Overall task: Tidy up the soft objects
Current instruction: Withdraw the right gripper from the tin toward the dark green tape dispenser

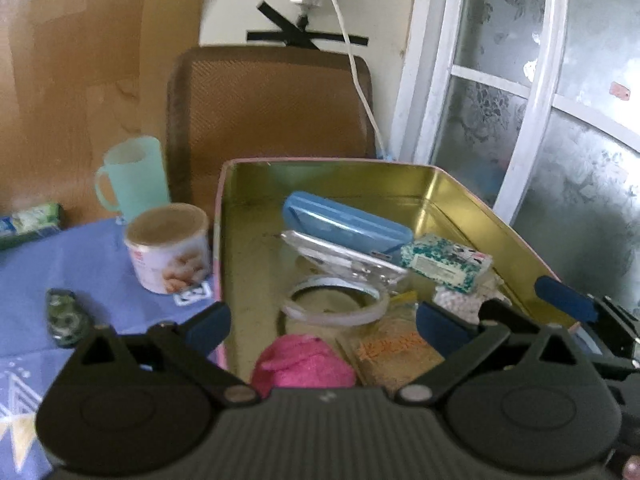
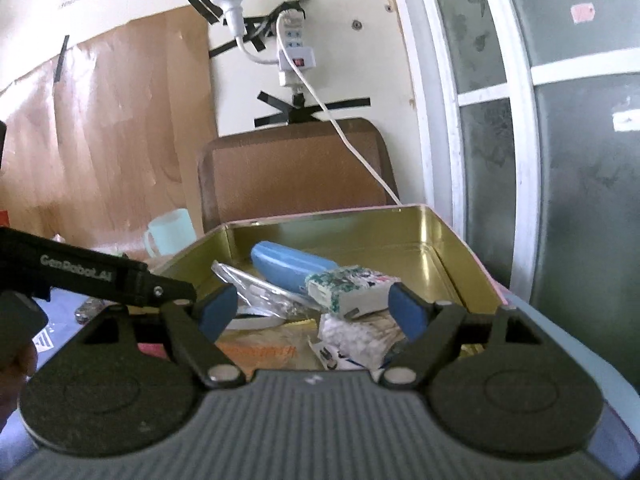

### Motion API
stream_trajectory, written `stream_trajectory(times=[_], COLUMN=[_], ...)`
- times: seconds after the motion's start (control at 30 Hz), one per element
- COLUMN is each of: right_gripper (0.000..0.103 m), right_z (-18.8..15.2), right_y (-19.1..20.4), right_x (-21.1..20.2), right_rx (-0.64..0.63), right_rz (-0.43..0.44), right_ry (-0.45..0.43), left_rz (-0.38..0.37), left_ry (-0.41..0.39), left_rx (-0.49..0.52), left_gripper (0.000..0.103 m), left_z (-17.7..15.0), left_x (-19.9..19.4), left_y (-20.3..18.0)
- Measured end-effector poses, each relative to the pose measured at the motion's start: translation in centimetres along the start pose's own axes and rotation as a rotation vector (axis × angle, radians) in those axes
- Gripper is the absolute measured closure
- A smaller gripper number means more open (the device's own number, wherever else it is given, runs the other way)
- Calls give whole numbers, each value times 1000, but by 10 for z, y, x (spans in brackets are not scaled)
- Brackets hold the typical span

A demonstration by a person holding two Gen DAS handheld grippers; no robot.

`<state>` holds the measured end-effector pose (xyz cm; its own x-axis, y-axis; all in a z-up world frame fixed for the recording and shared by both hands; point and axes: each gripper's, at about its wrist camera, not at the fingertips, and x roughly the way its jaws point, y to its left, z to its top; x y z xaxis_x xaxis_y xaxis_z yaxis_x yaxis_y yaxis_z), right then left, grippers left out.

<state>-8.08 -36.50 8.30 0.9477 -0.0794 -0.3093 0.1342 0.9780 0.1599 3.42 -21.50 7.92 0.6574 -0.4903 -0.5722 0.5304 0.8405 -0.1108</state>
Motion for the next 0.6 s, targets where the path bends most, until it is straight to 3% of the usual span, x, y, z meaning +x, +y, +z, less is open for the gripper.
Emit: stream_trajectory(times=[0.3, 0.6], right_gripper=[19, 19], right_z=[3, 10], right_y=[18, 25], right_x=[-2, 0], right_rx=[-23, 43], right_rz=[19, 48], right_ry=[1, 21], left_rz=[53, 115], left_ry=[-57, -77], left_rx=[-2, -27], left_gripper=[0, 0], left_z=[-8, -23], left_x=[-31, -46], left_y=[21, 52])
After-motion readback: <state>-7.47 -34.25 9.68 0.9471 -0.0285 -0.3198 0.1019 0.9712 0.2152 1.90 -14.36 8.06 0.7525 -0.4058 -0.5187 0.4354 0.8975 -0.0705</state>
